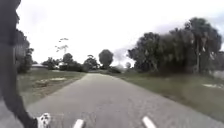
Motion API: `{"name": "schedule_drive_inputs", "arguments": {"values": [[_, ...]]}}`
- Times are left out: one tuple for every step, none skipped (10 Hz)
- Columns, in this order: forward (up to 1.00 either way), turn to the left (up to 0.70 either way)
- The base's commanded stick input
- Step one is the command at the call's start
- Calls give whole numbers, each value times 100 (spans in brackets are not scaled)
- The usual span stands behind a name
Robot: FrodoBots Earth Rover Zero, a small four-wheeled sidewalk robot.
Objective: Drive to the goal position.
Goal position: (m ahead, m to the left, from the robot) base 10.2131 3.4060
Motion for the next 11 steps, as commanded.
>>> {"name": "schedule_drive_inputs", "arguments": {"values": [[70,0],[70,0],[70,0],[70,0],[70,0],[70,0],[70,0],[70,0],[70,0],[70,9],[70,12]]}}
